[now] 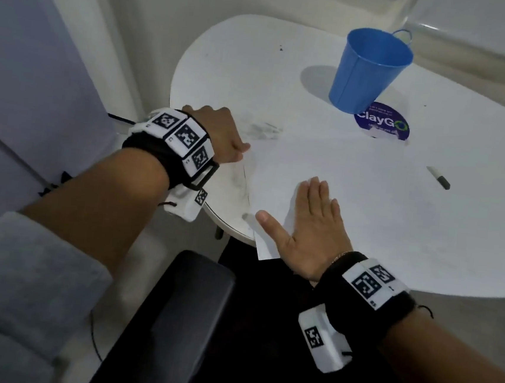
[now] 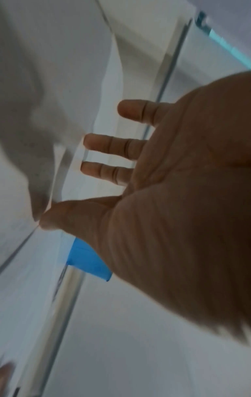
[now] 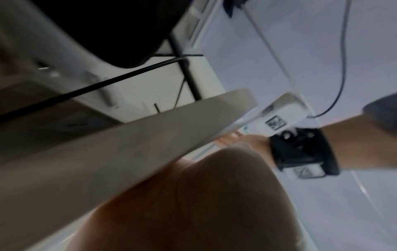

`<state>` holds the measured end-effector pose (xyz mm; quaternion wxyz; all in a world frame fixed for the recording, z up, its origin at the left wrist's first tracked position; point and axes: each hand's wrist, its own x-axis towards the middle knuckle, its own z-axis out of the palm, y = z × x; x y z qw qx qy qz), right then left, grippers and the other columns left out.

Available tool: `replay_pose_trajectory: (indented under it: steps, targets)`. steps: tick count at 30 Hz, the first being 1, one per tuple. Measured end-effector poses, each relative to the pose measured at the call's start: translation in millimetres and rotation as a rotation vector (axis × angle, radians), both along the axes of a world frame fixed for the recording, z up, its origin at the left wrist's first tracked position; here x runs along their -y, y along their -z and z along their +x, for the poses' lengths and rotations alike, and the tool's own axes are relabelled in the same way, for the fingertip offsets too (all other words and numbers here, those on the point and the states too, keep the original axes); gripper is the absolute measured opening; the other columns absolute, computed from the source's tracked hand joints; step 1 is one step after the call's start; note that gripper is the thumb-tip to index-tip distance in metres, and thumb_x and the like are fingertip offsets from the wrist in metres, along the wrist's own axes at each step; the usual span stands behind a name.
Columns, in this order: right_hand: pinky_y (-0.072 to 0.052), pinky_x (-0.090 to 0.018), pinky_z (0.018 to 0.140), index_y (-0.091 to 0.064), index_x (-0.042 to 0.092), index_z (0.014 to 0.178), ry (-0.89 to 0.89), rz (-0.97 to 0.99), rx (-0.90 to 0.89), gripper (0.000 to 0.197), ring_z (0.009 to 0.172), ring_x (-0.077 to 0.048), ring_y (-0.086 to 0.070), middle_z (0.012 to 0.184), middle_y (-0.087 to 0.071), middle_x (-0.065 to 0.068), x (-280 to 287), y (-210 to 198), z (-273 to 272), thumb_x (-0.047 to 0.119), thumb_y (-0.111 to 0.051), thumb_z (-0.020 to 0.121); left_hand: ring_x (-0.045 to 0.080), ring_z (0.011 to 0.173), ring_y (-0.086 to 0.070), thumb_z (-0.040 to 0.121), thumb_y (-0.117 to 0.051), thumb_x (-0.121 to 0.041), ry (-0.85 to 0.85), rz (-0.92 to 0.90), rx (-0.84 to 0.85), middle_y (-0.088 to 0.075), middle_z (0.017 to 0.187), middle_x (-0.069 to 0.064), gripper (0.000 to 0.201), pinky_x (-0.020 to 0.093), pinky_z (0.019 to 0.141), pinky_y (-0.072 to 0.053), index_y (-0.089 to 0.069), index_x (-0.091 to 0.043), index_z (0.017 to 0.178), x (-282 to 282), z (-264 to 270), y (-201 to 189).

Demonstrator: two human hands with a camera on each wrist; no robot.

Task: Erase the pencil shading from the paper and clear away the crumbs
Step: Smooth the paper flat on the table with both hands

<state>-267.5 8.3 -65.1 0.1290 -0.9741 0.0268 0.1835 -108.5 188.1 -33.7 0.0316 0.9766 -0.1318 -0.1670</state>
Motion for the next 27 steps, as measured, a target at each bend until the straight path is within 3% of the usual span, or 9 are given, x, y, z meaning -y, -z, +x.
replay_pose_trajectory:
  steps: [4,7,10,14,17,22,25,27]
  targets:
    - [0.01,-0.042,0.123,0.015,0.012,0.155,-0.253,0.1,0.012,0.113,0.147,-0.017,0.027,0.161,0.024,-0.006,-56.9,-1.4,5.3,0.088,-0.002,0.073,0.026,0.13,-0.046,0.094,-0.061,-0.056,0.077,0.006,0.026,-0.053,0.14,-0.005,0.03,0.045,0.107,-0.033,-0.07,-0.04,0.118,-0.5,-2.9,-2.7]
    - [0.009,-0.041,0.123,0.014,0.017,0.156,-0.24,0.16,0.052,0.111,0.147,-0.016,0.026,0.161,0.023,-0.002,-52.6,-8.5,7.1,0.088,-0.002,0.073,0.026,0.131,-0.044,0.092,-0.063,-0.058,0.06,-0.021,0.02,-0.053,0.14,-0.004,0.034,0.045,0.105,-0.031,-0.071,-0.037,0.118,-4.5,-0.8,3.7]
    - [0.01,-0.039,0.122,0.015,0.011,0.155,-0.069,0.064,0.014,0.111,0.148,-0.018,0.023,0.162,0.023,-0.006,-25.6,-8.0,14.7,0.086,0.0,0.074,0.024,0.116,-0.057,0.086,-0.067,-0.062,0.027,-0.092,0.073,-0.067,0.121,-0.006,0.039,0.041,0.097,-0.034,-0.074,-0.028,0.104,-3.7,4.0,4.5]
    - [0.01,-0.036,0.122,0.014,0.01,0.155,-0.097,0.025,0.012,0.111,0.149,-0.015,0.021,0.163,0.02,-0.005,-16.4,1.3,19.2,0.085,0.001,0.074,0.019,0.088,-0.064,0.078,-0.077,-0.061,0.064,-0.132,0.144,-0.073,0.089,-0.01,0.035,0.037,0.094,-0.037,-0.078,-0.026,0.077,5.5,9.9,-1.6]
    - [0.011,-0.033,0.121,0.016,0.014,0.155,-0.12,0.005,0.007,0.108,0.148,-0.009,0.023,0.163,0.022,0.001,-0.6,1.0,15.6,0.085,0.0,0.074,0.015,0.067,-0.063,0.071,-0.084,-0.057,0.036,-0.154,0.146,-0.069,0.067,-0.006,0.043,0.03,0.075,-0.043,-0.069,-0.017,0.065,2.7,20.1,-5.0]
    - [0.009,-0.036,0.123,0.015,0.014,0.155,-0.096,-0.026,-0.022,0.109,0.148,-0.011,0.022,0.163,0.021,0.0,8.8,-6.3,28.3,0.085,0.001,0.074,0.012,0.057,-0.056,0.07,-0.086,-0.054,-0.006,-0.225,0.013,-0.06,0.059,-0.008,0.043,0.023,0.057,-0.041,-0.064,-0.017,0.067,-10.4,38.2,-3.6]
    - [0.009,-0.037,0.122,0.015,0.01,0.155,-0.098,0.004,-0.018,0.113,0.148,-0.016,0.023,0.162,0.022,-0.006,-19.7,-8.0,39.4,0.086,0.003,0.072,0.011,0.051,-0.049,0.072,-0.087,-0.049,-0.009,-0.249,-0.032,-0.055,0.053,-0.008,0.039,0.021,0.051,-0.036,-0.065,-0.016,0.07,-11.4,40.0,-2.1]
    - [0.009,-0.04,0.123,0.017,0.011,0.154,-0.2,0.052,-0.024,0.114,0.147,-0.017,0.026,0.161,0.025,-0.006,-50.8,-6.4,38.5,0.087,0.005,0.07,0.012,0.054,-0.051,0.073,-0.086,-0.041,-0.002,-0.265,-0.034,-0.056,0.056,-0.008,0.032,0.021,0.052,-0.036,-0.066,-0.016,0.07,-12.0,42.1,-1.1]
